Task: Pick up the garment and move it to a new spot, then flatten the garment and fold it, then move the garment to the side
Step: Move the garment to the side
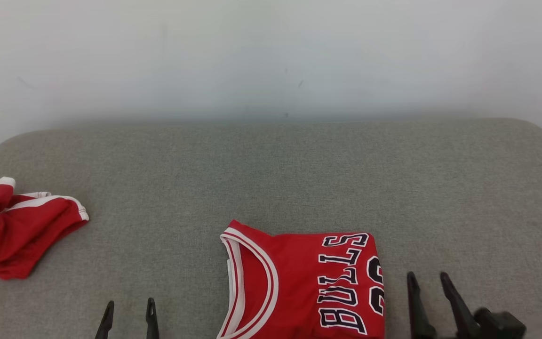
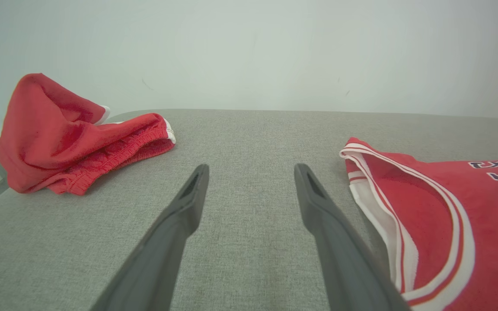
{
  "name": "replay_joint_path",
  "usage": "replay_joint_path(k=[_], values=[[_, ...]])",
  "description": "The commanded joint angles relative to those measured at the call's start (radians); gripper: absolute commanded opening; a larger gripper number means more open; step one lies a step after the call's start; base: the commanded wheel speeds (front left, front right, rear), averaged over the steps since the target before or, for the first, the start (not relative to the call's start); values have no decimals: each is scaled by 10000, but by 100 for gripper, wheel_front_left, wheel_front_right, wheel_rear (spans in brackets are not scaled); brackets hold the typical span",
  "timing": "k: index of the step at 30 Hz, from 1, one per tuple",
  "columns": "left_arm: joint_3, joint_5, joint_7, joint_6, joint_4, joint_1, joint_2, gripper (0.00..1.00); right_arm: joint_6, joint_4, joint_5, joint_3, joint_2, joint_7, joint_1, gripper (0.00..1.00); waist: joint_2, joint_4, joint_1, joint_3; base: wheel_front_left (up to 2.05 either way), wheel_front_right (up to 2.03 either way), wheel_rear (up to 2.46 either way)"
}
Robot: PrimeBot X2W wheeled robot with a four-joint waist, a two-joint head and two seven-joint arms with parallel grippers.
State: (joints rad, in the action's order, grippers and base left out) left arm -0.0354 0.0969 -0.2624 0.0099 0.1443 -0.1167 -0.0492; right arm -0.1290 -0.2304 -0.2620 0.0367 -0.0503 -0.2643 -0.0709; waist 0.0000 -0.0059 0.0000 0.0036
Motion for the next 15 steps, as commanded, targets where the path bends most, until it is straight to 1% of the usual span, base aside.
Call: replay_joint_path(k=[1,7,9,10,15], values=[[-109,-4,-23,32,10,171,-19,100,-29,-532,77,152,1,-8,594,100,0,115,0,87,0,0,0],[-505,103,-23,43,122,478,-19,100,-29,-3192,46,364,0,-9,2343,100,0,579,0,311,0,0,0],[-636,144,-23,61,174,560,-24,100,-29,-4048,-135,289,-2,-8,2747,100,0,740,0,377,0,0,0],[-636,144,-23,61,174,560,-24,100,-29,-4048,-135,289,-2,-8,2747,100,0,740,0,377,0,0,0],[-879,194,-23,64,245,664,-27,100,-29,-5692,-662,544,-1,-9,3313,100,0,1028,0,422,0,0,0]])
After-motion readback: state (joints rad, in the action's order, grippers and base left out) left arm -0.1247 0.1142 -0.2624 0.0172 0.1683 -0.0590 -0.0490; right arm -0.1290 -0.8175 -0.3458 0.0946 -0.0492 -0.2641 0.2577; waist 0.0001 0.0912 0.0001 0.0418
